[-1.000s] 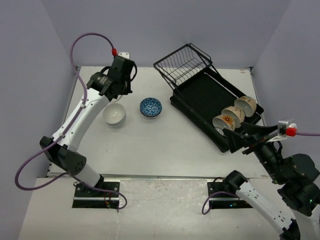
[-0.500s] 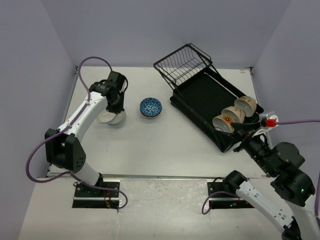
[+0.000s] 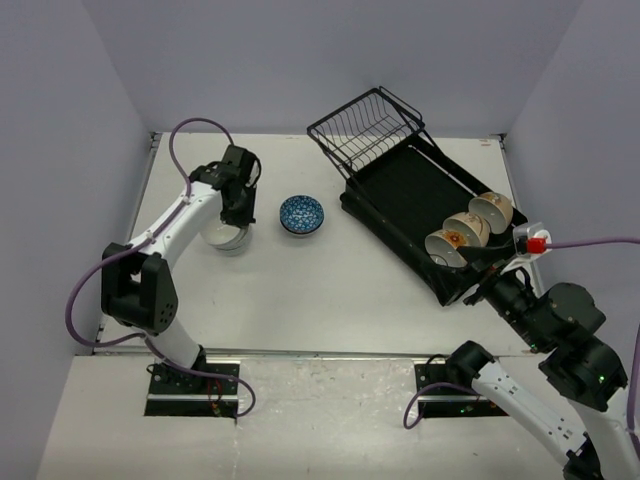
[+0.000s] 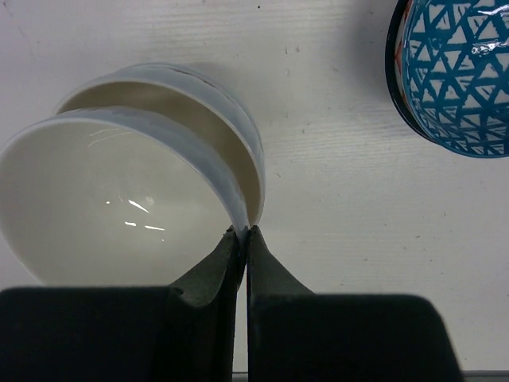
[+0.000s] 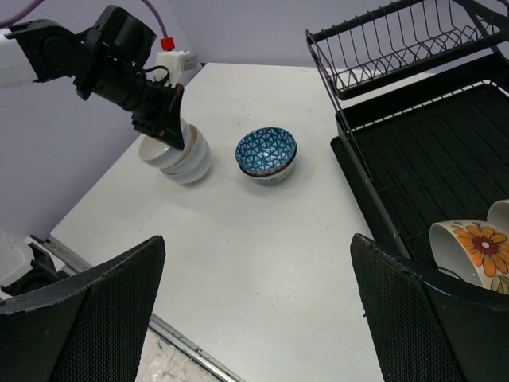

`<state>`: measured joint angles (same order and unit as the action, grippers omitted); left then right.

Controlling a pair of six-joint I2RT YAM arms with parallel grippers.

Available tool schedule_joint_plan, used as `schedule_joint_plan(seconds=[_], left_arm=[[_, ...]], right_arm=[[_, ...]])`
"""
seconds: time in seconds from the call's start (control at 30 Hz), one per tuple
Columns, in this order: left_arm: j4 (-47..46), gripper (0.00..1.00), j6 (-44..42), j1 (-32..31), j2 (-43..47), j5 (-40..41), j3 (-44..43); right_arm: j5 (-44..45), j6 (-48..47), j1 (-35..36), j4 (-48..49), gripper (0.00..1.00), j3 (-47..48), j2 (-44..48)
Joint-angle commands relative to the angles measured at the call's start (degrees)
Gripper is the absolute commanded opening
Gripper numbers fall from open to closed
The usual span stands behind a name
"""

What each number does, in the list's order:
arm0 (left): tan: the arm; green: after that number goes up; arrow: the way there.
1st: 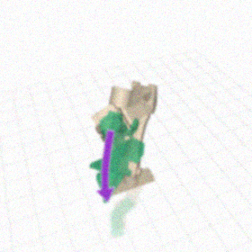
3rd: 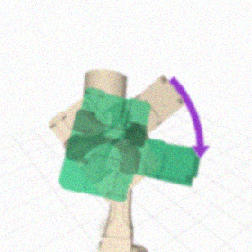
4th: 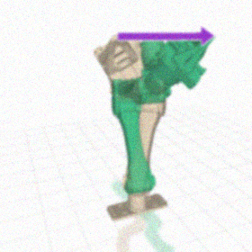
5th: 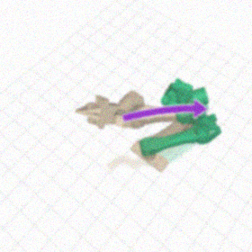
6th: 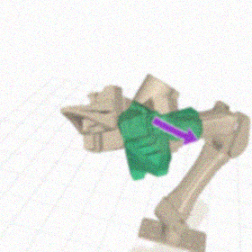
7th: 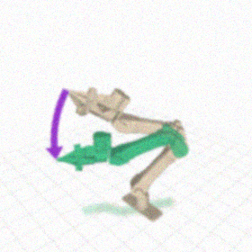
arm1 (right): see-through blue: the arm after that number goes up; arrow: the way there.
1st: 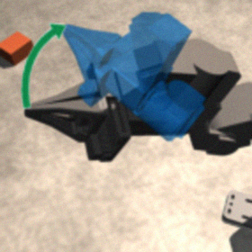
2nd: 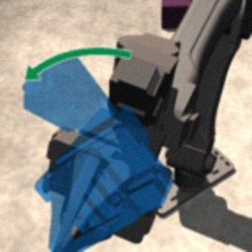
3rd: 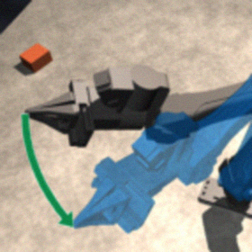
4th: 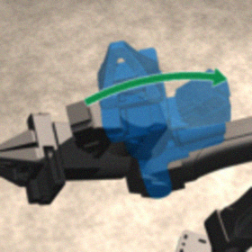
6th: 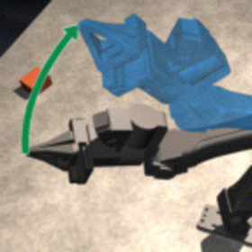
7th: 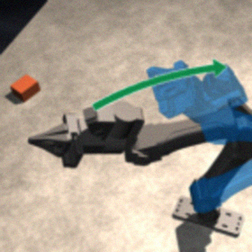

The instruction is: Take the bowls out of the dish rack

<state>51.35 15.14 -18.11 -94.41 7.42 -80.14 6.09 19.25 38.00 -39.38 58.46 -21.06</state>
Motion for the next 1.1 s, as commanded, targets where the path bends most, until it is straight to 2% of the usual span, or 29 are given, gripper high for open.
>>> schedule_joint_plan(seconds=[0.0,0.3,0.53,0.7,0.8,0.9,0.93,1.07], left_arm=[[-3.0,0.00,-2.5,0.1,-0.1,0.0,-0.7],[-3.9,0.00,-2.0,0.1,-1.6,1.0,-1.1],[-2.8,0.30,-2.2,-0.4,-1.0,2.2,-2.4],[-1.3,0.45,-1.6,-1.9,1.2,4.3,-4.6],[-0.4,0.71,-0.5,-3.7,4.1,6.2,-7.4],[0.2,0.85,0.1,-5.4,7.3,7.2,-10.6],[0.2,0.99,0.2,-6.3,8.0,7.8,-11.2],[-2.5,1.00,2.4,-9.7,13.4,9.5,-11.5]], right_arm=[[-1.6,-0.6,0.3,2.2,0.99,-0.4,-1.4],[-2.5,-0.7,0.3,2.5,0.99,-1.1,-2.4],[-2.7,-0.5,0.4,2.7,0.99,-1.1,-2.3],[-2.8,-0.4,0.3,3.4,0.99,-1.6,-3.3],[-2.4,-0.4,0.3,3.7,0.99,-1.6,-5.4],[-1.9,-0.3,0.4,3.7,0.99,-1.7,-7.9],[-0.9,-0.3,0.4,3.7,0.99,-1.7,-8.3],[4.2,-1.5,0.4,2.4,0.99,-1.1,-10.0]])
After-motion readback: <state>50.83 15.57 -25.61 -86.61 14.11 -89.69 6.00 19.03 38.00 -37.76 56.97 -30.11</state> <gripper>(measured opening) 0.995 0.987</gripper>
